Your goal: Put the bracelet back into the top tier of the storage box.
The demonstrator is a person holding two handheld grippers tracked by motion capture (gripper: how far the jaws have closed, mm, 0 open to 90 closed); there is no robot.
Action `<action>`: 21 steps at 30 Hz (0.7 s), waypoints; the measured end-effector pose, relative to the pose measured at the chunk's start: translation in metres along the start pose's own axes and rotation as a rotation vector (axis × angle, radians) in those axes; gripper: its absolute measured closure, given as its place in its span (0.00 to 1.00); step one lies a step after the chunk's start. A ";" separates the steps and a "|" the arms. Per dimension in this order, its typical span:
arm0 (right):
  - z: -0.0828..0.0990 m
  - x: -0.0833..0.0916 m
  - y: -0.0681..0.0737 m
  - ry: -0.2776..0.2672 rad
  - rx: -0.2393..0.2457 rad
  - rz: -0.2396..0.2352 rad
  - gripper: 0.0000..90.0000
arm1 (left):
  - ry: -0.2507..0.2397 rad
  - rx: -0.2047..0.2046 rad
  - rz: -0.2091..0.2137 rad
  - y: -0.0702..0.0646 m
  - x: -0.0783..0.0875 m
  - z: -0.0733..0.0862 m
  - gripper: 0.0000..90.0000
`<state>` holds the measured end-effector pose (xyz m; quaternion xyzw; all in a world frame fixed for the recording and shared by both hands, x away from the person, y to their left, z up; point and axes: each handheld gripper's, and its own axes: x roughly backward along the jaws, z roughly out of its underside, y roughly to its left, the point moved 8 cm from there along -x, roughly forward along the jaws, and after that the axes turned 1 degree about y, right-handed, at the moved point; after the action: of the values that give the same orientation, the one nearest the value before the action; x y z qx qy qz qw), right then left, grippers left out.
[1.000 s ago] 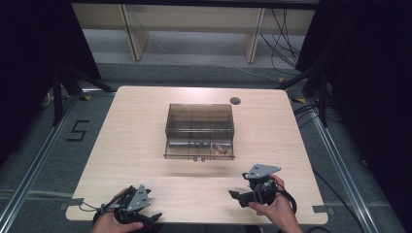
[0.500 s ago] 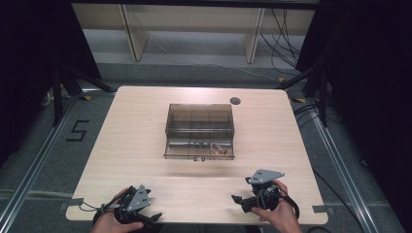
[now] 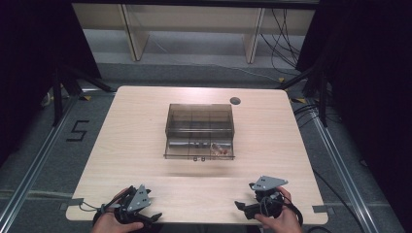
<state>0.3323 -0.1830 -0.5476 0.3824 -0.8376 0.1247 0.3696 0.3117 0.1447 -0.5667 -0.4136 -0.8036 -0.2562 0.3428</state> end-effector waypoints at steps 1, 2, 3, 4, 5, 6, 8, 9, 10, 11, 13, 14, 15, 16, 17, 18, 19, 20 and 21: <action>0.002 0.002 -0.001 0.021 0.014 0.001 0.20 | 0.000 0.000 -0.004 0.000 0.001 0.000 0.19; 0.003 0.003 -0.001 0.019 0.010 0.003 0.20 | 0.000 -0.003 -0.004 0.000 0.001 0.000 0.19; 0.004 0.003 -0.001 0.018 0.010 0.000 0.20 | 0.000 -0.002 -0.005 0.000 0.001 0.000 0.19; 0.004 0.002 0.000 0.003 0.006 0.003 0.20 | 0.000 -0.001 -0.005 0.000 0.001 0.000 0.19; 0.007 0.004 -0.001 0.028 0.001 0.007 0.20 | 0.000 -0.001 -0.005 0.000 0.001 0.000 0.19; 0.007 0.004 -0.001 0.028 0.001 0.007 0.20 | -0.002 0.000 -0.002 0.000 0.001 0.000 0.19; 0.010 0.004 -0.002 0.032 0.011 0.005 0.20 | 0.000 -0.002 -0.006 0.000 0.001 0.000 0.19; 0.012 0.006 0.000 0.047 -0.029 0.010 0.20 | 0.001 -0.004 -0.006 0.000 0.001 0.000 0.19; 0.011 0.005 -0.002 0.028 -0.004 0.018 0.20 | 0.002 -0.004 -0.005 0.000 0.001 0.000 0.19; 0.011 0.006 -0.003 0.030 0.008 0.019 0.20 | 0.000 -0.003 -0.005 0.000 0.001 0.000 0.19; 0.011 0.004 -0.004 0.006 -0.002 0.034 0.19 | 0.000 -0.002 -0.005 0.000 0.001 0.000 0.19; 0.013 0.006 -0.004 0.030 0.005 0.025 0.19 | -0.001 -0.002 -0.005 0.000 0.001 0.000 0.19; 0.013 0.006 -0.004 0.027 0.013 0.023 0.19 | -0.001 -0.002 -0.005 0.000 0.001 0.000 0.19; 0.013 0.006 -0.004 0.026 0.017 0.026 0.19 | 0.000 -0.002 -0.004 0.000 0.001 0.000 0.19; 0.013 0.006 -0.004 0.025 0.017 0.025 0.19 | 0.000 -0.002 -0.002 0.000 0.000 0.000 0.19; 0.013 0.006 -0.004 0.029 0.008 0.021 0.19 | 0.001 -0.002 -0.001 0.000 0.000 0.000 0.19; 0.013 0.007 -0.004 0.032 0.000 0.024 0.19 | 0.001 -0.002 -0.001 0.000 0.000 0.000 0.19; 0.013 0.007 -0.004 0.031 0.003 0.014 0.19 | -0.001 -0.003 -0.004 0.000 0.001 0.000 0.19; 0.013 0.006 -0.005 0.028 0.008 0.010 0.19 | -0.002 -0.001 -0.003 0.000 0.001 0.000 0.19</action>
<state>0.3262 -0.1958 -0.5523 0.3781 -0.8336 0.1353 0.3792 0.3116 0.1450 -0.5661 -0.4128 -0.8045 -0.2568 0.3413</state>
